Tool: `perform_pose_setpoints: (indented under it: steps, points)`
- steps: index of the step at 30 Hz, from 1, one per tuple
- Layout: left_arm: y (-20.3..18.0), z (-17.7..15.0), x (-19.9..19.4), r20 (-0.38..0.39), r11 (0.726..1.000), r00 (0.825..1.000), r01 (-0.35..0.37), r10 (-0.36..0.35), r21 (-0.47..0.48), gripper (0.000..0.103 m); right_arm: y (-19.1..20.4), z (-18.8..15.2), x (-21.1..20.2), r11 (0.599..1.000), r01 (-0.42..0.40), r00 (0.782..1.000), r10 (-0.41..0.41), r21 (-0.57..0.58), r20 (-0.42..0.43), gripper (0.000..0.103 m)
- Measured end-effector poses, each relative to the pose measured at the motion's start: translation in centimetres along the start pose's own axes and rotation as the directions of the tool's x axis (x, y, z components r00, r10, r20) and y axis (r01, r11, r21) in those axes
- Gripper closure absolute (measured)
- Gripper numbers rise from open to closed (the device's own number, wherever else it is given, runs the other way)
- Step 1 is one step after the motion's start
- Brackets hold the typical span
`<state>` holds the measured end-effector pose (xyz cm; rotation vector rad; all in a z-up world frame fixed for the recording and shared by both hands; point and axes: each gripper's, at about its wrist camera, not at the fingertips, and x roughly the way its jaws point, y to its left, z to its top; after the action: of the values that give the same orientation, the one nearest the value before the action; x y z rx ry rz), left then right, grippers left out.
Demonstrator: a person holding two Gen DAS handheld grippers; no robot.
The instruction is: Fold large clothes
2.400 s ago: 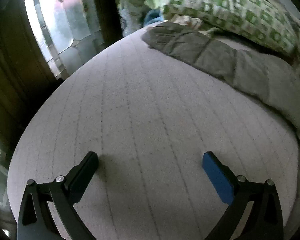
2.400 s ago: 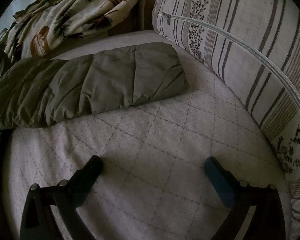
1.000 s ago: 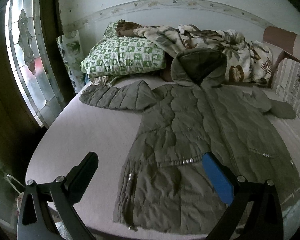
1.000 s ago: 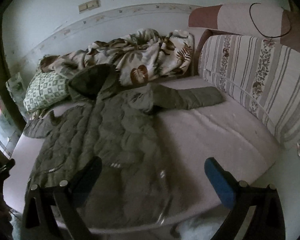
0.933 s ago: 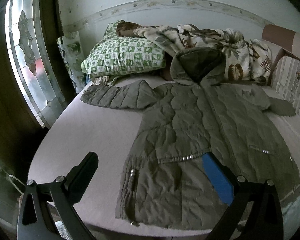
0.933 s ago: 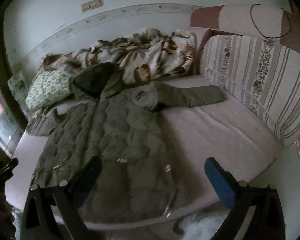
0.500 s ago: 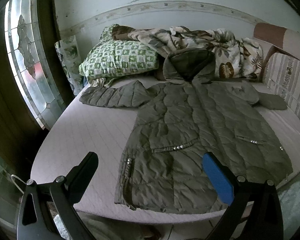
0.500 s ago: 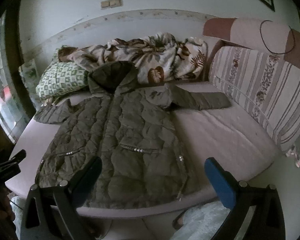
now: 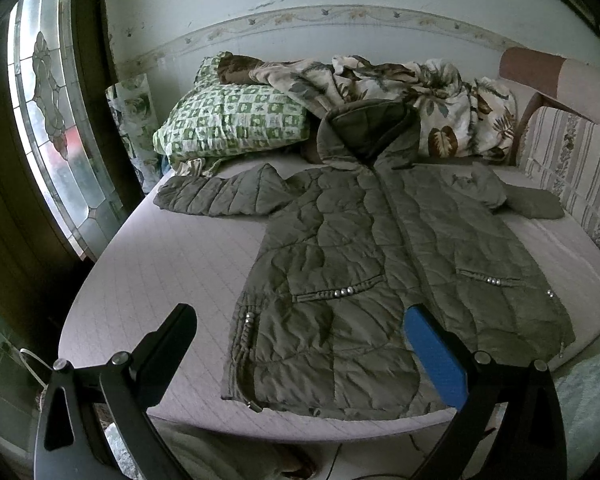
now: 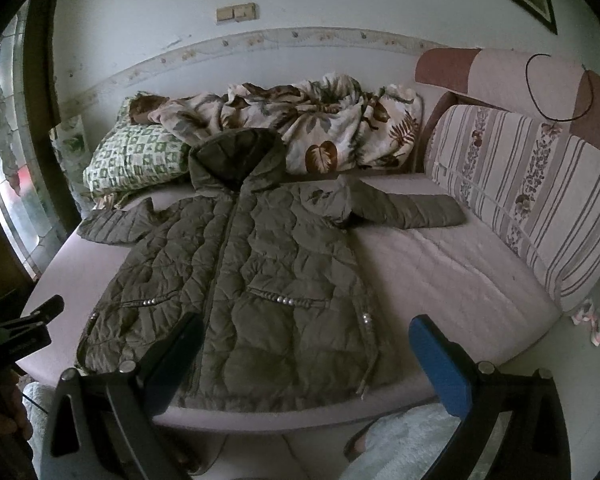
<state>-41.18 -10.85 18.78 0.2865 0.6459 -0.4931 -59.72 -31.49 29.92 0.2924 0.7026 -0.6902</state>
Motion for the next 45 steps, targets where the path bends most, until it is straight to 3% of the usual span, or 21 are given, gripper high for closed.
perform_pose_setpoints:
  steps: [30, 45]
  points:
    - [-0.5, -1.0, -0.5, -0.012, 0.997, 0.998, 0.065, -0.065, -0.046, 0.000, 0.0, 0.2, 0.2, 1.000, 0.012, 1.000, -0.012, -0.019, -0.001, 0.000]
    - [-2.3, -1.2, 0.2, -0.039, 0.995, 0.994, 0.097, -0.097, -0.018, 0.000, -0.1, 0.0, 0.9, 0.999, 0.029, 1.000, -0.029, -0.031, -0.007, 0.000]
